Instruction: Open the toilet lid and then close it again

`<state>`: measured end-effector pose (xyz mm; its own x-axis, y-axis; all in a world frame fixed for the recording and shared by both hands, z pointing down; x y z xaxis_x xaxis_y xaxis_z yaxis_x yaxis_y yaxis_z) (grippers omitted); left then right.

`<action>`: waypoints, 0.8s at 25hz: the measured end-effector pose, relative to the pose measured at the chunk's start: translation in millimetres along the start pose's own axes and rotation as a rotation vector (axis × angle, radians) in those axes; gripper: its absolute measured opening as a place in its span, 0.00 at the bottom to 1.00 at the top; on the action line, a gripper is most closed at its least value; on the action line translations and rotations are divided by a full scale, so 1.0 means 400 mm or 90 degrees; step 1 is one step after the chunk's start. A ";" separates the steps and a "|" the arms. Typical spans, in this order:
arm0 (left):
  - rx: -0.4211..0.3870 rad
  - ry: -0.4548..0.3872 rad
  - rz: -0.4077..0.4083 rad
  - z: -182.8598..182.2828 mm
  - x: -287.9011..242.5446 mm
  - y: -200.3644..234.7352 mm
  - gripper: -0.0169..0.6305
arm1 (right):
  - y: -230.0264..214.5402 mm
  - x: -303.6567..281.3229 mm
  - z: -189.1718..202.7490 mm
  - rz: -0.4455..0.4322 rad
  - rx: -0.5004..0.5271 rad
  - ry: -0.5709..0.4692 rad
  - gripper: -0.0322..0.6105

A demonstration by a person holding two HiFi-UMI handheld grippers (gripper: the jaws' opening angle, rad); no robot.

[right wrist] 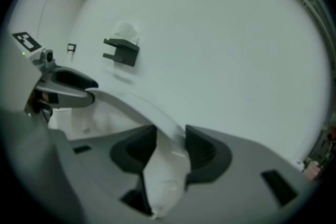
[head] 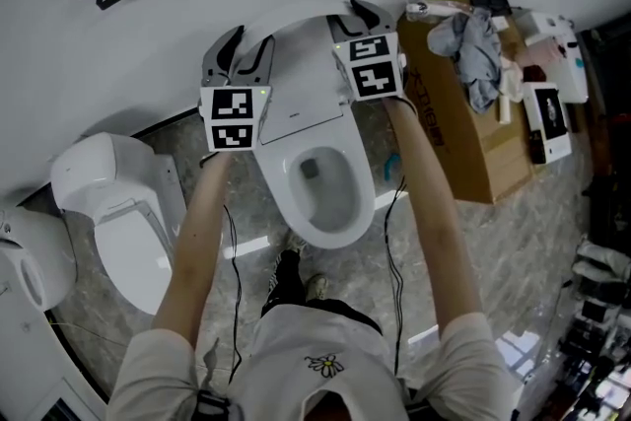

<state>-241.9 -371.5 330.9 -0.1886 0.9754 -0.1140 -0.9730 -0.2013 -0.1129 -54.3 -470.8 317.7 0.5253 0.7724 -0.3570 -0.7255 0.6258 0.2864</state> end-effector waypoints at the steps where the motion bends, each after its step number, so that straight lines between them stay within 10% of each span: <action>1: -0.001 0.000 0.008 -0.002 0.013 -0.010 0.33 | 0.003 0.017 0.004 -0.001 0.003 0.001 0.34; 20: -0.119 0.065 0.122 0.086 0.427 -0.387 0.38 | 0.134 0.518 0.273 -0.015 0.076 0.058 0.37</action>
<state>-127.9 -170.7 362.8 -0.3430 0.9057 -0.2493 -0.8775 -0.4036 -0.2588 64.1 -265.5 356.1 0.4952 0.7475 -0.4427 -0.6521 0.6565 0.3791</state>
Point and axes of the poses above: the fingertips, and each gripper's own axes: x backward along the fingers, y to its left, z out of its underside, the point moved 9 cm from there along x, backward along the fingers, and after that the axes turned 3 degrees about -y, right-handed, at the moved point
